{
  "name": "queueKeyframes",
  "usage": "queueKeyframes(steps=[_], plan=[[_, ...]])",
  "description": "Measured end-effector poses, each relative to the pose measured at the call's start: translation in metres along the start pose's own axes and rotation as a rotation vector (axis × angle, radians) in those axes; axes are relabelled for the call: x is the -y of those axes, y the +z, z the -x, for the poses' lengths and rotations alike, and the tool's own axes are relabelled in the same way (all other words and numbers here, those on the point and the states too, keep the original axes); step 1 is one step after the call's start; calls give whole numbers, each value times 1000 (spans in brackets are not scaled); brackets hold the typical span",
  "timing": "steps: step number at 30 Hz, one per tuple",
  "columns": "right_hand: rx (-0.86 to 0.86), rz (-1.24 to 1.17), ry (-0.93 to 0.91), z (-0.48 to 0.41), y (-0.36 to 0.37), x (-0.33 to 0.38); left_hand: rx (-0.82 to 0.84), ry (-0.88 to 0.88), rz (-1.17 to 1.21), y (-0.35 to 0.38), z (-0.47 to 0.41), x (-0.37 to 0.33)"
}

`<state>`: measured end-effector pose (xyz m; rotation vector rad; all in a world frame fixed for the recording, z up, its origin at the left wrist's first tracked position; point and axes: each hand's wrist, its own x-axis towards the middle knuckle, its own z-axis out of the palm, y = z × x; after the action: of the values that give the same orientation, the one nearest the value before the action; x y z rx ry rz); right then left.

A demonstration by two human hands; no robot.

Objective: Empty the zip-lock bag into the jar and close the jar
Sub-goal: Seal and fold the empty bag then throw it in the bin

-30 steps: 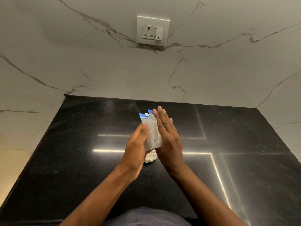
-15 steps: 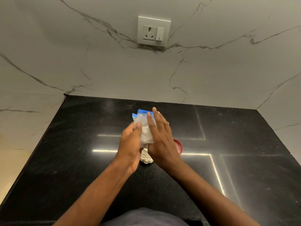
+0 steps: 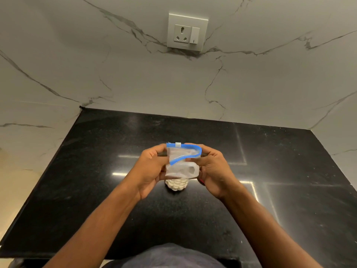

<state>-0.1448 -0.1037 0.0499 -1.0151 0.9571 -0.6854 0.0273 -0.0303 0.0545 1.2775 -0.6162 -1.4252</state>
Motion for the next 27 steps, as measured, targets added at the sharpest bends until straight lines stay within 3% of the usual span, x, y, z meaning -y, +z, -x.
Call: queueKeyframes(steps=[3,7,11,15,20,24,27], plan=[[-11,2,-5,-1,0,-4,5,-104,127,-4,-1,-1],[-78,4,-39,-4,-3,-9,141,-121,232,-13,1,7],[-43,58,6,-2,-6,-10,251,64,-277,-23,4,21],[41,20,112,-2,-5,-8,108,243,-432,-21,10,20],[305,-41,181,4,-5,-9,-156,309,-474,-33,21,13],[335,194,59,6,15,-11,-259,297,-529,-51,40,13],[336,223,11,6,42,-21,-292,269,-482,-67,61,18]])
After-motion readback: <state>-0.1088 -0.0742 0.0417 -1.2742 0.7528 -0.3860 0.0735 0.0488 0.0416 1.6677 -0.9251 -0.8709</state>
